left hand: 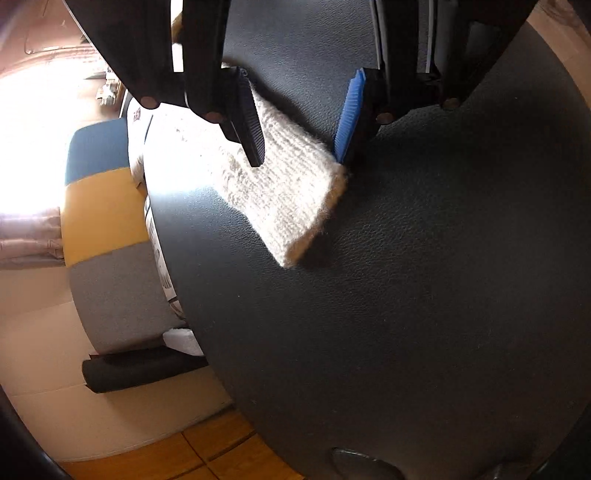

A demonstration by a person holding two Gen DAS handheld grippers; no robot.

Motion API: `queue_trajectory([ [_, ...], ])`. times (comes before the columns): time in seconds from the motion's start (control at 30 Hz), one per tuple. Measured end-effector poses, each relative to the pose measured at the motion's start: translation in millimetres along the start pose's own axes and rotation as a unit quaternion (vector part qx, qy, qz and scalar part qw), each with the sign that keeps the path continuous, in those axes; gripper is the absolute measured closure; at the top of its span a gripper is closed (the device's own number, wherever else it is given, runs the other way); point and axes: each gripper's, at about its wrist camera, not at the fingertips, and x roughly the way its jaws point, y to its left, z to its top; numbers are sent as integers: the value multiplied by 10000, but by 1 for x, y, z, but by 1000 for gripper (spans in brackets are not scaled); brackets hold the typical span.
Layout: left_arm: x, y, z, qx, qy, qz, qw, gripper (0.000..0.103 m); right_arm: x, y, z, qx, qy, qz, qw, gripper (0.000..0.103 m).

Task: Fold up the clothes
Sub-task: 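Grasp a sleeve cuff with the left gripper and fold it across the body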

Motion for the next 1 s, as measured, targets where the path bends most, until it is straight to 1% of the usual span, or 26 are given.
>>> queue_trajectory([
  [0.13,11,-2,5,-437,-15,-68,9990,63,13,15,22,-199,-15,107,9997,0],
  [0.23,20,-5,8,-770,-72,-90,9970,66,22,26,41,-384,-51,131,9992,0],
  [0.27,23,-6,9,-881,-91,-97,9960,70,25,30,48,-447,-63,138,9989,0],
  [0.3,26,-7,10,-992,-110,-105,9950,79,28,34,54,-509,-75,144,9986,0],
  [0.33,29,-7,11,-1076,-134,-97,9941,84,31,38,60,-571,-87,151,9982,0],
  [0.37,30,-9,12,-1056,-182,-68,9942,97,34,42,67,-633,-98,157,9978,0],
  [0.47,31,-24,18,-691,-429,-27,9967,97,45,49,85,-741,-103,106,9971,0],
  [0.53,22,-38,20,-373,-649,-95,9971,98,53,49,97,-755,-84,37,9971,0],
  [0.6,6,-49,21,-128,-906,-268,9954,98,63,47,110,-793,-54,-91,9968,0],
  [0.7,-17,-60,23,198,-1321,-369,9903,98,85,44,126,-821,110,-390,9958,0],
  [0.73,-23,-63,24,321,-1434,-350,9885,98,92,42,130,-854,162,-515,9949,0],
  [0.8,-24,-68,28,553,-1496,-71,9872,98,107,41,137,-904,249,-697,9932,0],
  [0.83,-21,-68,35,595,-1468,51,9874,98,115,40,140,-925,322,-790,9921,0],
  [1.0,0,-63,37,478,-1311,329,9897,98,145,28,143,-552,574,-646,9947,0],
])
